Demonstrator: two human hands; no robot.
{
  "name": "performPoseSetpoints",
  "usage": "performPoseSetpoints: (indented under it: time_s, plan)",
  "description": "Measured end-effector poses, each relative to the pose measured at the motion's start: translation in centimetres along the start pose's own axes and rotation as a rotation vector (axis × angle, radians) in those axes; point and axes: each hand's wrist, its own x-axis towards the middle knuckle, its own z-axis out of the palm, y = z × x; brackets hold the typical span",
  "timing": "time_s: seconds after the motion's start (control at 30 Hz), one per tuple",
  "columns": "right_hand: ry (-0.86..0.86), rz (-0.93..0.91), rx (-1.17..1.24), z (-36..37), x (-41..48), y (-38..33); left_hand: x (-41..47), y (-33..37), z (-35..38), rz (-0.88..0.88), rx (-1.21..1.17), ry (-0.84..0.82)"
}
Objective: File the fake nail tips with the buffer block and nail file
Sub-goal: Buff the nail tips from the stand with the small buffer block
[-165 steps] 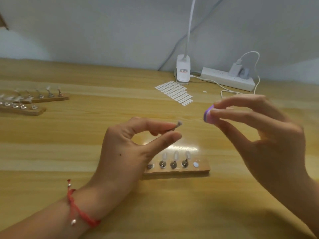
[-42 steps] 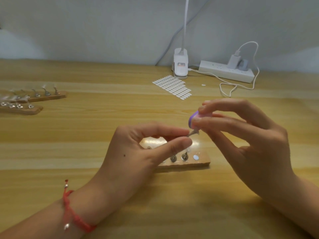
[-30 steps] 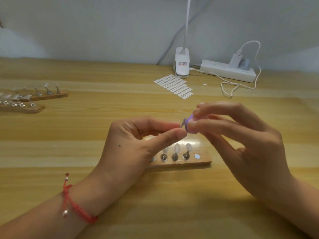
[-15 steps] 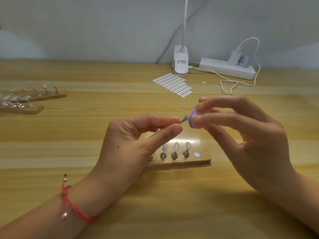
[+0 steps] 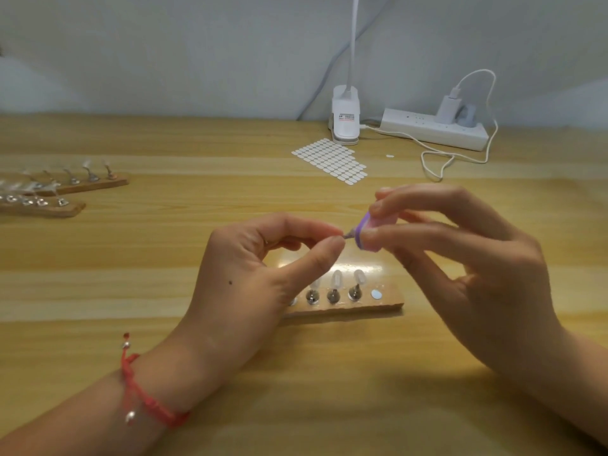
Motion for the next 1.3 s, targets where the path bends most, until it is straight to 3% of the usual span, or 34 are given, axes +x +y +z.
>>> performPoseSetpoints:
  time_s: [0.33, 0.7, 1.3]
  plan:
    - [-0.044, -0.053, 0.004, 0.34, -0.22, -0.14, -0.03, 0.02, 0.02, 0.046, 0.044, 0.002]
    - [0.011, 0.04, 0.023, 0.09, -0.04, 0.0, 0.01, 0.09, 0.05, 0.008, 0.007, 0.02]
    - [0.027, 0.035, 0.047, 0.43, -0.02, -0.18, 0.15, 0.65, 0.31, -0.084, -0.092, 0.027]
